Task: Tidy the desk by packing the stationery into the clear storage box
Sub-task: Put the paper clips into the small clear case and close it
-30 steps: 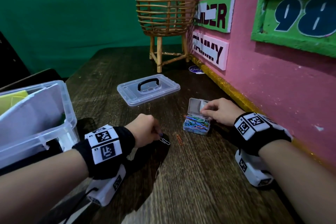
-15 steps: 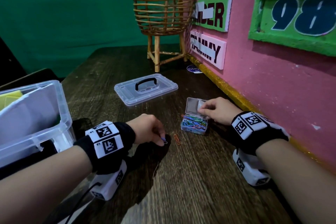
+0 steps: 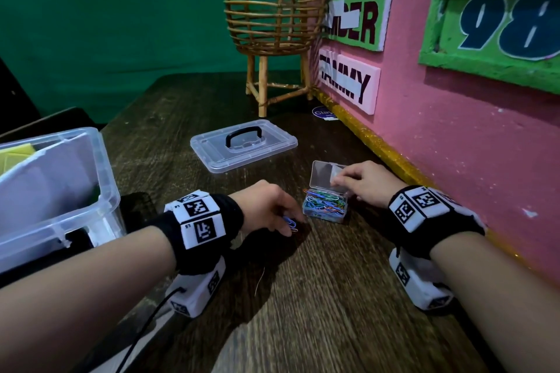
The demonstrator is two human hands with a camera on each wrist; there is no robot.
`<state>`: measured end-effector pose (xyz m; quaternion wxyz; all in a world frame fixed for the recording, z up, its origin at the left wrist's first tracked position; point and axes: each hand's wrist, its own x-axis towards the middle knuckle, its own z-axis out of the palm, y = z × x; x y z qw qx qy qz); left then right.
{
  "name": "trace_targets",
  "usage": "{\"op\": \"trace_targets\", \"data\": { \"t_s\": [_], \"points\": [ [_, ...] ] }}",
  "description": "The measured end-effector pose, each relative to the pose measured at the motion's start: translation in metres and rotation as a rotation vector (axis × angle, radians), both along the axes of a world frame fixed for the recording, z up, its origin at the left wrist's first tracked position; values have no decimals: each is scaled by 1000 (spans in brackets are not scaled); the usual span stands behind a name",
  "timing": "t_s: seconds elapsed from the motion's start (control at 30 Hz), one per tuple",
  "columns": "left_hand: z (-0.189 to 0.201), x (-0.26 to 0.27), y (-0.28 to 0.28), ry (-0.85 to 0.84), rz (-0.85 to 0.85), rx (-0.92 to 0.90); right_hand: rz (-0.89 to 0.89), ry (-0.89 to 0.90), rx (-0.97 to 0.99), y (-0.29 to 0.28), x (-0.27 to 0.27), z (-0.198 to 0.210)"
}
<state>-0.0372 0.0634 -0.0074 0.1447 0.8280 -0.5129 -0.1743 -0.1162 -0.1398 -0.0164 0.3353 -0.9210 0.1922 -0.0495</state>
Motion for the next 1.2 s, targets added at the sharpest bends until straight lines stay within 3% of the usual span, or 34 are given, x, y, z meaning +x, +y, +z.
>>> {"op": "trace_targets", "data": {
  "t_s": [0.33, 0.47, 0.63, 0.8, 0.93, 1.03, 1.2],
  "points": [
    [-6, 4, -14, -31, 45, 110, -6, -21, -61, 1, -1, 2],
    [-3, 3, -16, -69, 35, 39, -3, -24, -19, 1, 0, 2],
    [4, 3, -35, -139, 82, -216, 10, -35, -6, 1, -1, 1],
    [5, 1, -53, -168, 38, -166, 27, -14, -26, -2, -1, 1],
    [5, 5, -51, -243, 179, -252, 21, -26, -45, -1, -2, 1],
    [2, 7, -52, -220, 317, -172, 20, -20, -44, 1, -4, 2],
    [-3, 6, -53, -148, 331, -50, 37, -10, -28, 2, -4, 2]
  ]
}}
